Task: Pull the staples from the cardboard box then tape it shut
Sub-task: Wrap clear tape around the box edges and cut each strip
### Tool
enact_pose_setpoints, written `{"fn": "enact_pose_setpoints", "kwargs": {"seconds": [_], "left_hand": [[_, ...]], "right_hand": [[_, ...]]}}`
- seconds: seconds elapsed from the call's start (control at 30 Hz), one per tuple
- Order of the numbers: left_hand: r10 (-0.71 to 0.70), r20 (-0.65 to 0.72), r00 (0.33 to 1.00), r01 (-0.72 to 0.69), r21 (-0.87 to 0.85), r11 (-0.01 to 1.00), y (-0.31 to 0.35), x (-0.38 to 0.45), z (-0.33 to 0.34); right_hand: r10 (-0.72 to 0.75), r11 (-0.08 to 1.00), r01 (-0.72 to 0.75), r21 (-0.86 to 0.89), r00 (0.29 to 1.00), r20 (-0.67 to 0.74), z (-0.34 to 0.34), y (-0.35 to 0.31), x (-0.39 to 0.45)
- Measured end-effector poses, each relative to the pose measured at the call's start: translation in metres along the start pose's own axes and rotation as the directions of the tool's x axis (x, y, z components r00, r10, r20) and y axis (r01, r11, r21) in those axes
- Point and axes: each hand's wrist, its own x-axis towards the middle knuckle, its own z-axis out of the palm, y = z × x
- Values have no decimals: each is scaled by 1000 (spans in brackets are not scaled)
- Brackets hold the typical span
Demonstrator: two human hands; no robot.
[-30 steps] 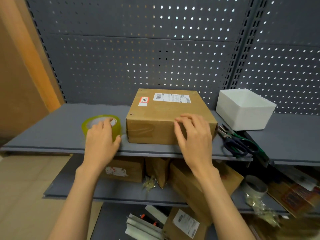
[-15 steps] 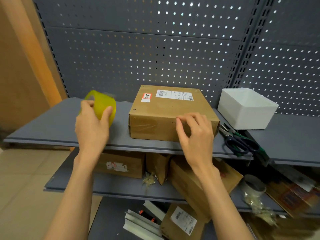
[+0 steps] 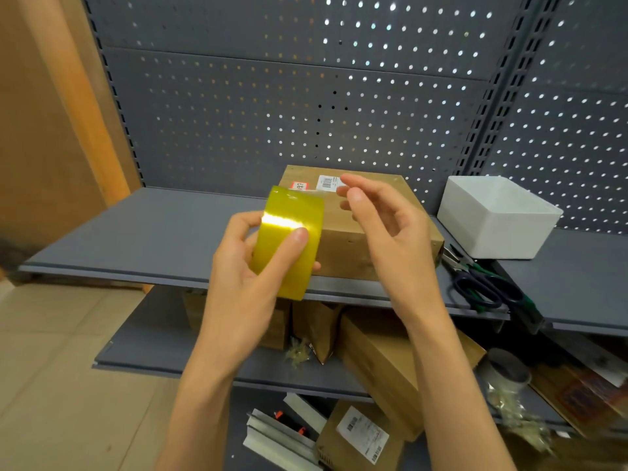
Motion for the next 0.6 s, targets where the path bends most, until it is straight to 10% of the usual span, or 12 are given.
{"fn": "enact_pose_setpoints", "kwargs": {"seconds": [0.6], "left_hand": [[-46,150,988,34,84,996,-20,-6,0]], "right_hand": [[32,999,-33,10,995,92,0,18,-6]]}}
